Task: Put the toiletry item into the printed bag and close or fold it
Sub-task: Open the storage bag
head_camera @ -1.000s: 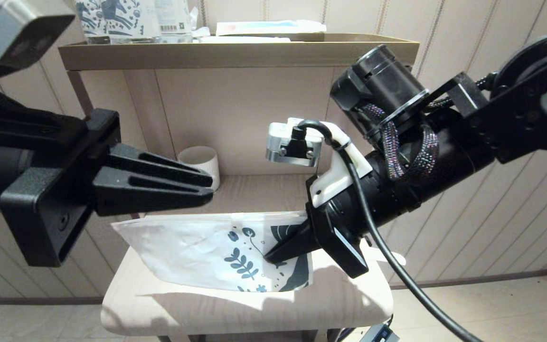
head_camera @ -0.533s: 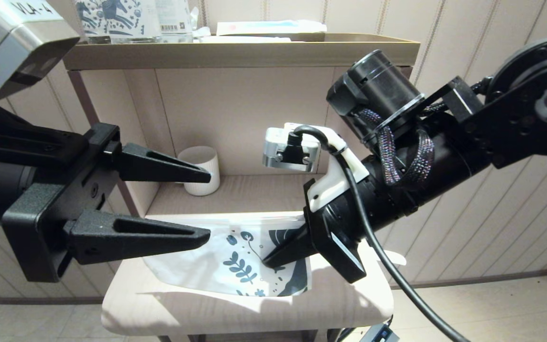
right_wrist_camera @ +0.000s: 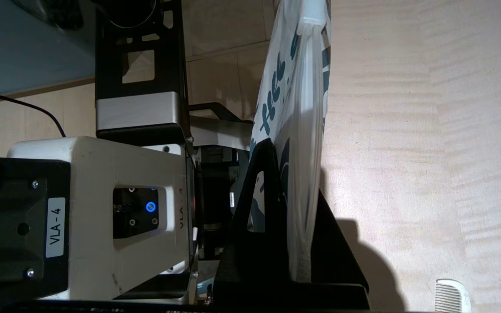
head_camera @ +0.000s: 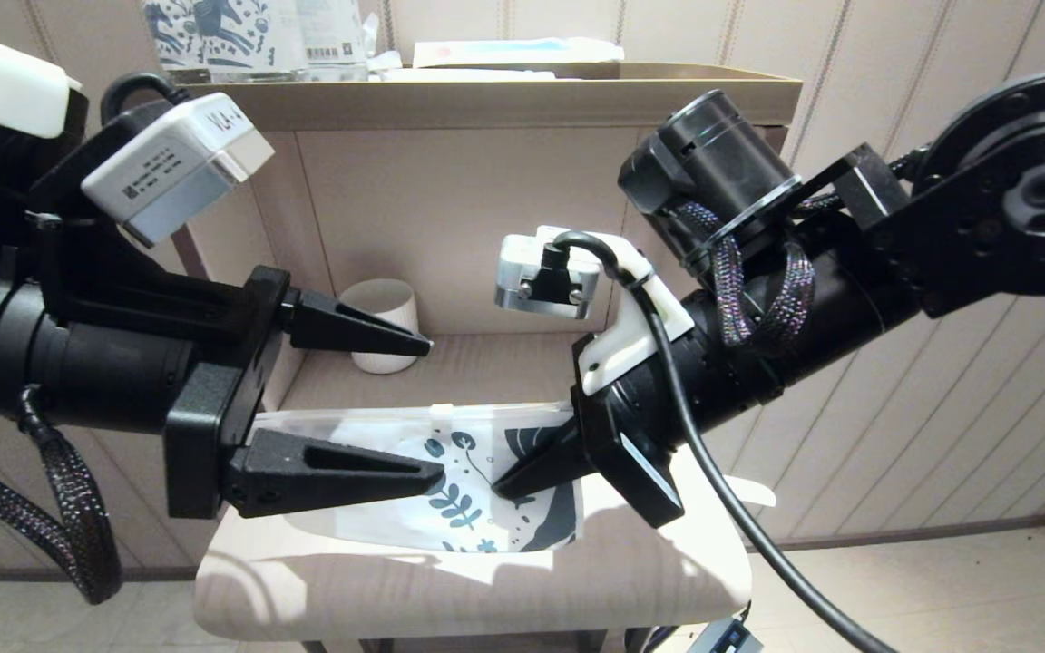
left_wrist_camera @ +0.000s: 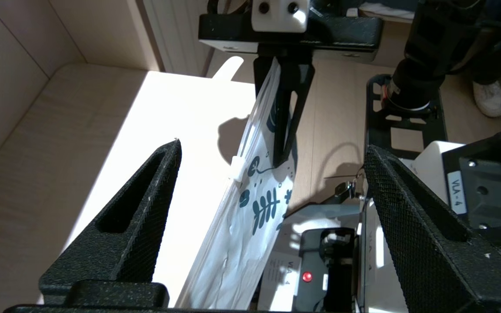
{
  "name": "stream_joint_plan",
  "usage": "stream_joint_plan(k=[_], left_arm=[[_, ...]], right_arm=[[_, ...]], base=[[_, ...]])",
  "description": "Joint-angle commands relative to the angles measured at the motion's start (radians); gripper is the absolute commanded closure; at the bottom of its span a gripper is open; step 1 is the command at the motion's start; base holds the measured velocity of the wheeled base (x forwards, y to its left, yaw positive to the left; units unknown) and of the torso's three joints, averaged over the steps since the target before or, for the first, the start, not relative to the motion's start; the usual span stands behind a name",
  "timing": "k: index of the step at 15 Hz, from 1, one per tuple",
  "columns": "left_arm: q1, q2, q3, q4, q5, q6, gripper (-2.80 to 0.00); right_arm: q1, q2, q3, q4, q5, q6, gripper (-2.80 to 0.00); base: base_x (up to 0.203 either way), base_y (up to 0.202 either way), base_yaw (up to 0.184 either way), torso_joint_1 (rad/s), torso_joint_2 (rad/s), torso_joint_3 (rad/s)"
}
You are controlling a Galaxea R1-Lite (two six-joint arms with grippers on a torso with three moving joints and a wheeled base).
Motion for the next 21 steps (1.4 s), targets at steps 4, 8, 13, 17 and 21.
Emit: stream_joint_plan(k=[4, 8, 13, 17, 21], left_arm=[[0.001, 0.047, -0.017, -0.004, 0.000, 0.004, -2.80], [0.002, 0.062, 0.003, -0.003, 0.000, 0.040, -2.80], [0.002, 0.071, 0.000, -0.003, 0.000, 0.050, -2.80], [0.002, 0.075, -0.001, -0.003, 0.000, 0.050, -2.80], [0.002, 0.076, 0.005, -0.001, 0.000, 0.070, -2.80]], right_arm=[[0.001, 0.018, -0.001, 0.002, 0.003, -0.003, 0.00], [-0.001, 0.020, -0.002, 0.002, 0.002, -0.003, 0.00], [-0.001, 0.016, -0.007, 0.002, 0.003, -0.003, 0.00], [0.001, 0.013, -0.005, 0.002, 0.003, -0.003, 0.00], [-0.001, 0.015, -0.001, 0.002, 0.003, -0.003, 0.00]], base=[[0.000, 0.000, 0.000, 0.000, 0.00, 0.000], [0.000, 0.000, 0.000, 0.000, 0.00, 0.000], [0.000, 0.000, 0.000, 0.000, 0.00, 0.000], [0.000, 0.000, 0.000, 0.000, 0.00, 0.000], [0.000, 0.000, 0.000, 0.000, 0.00, 0.000]])
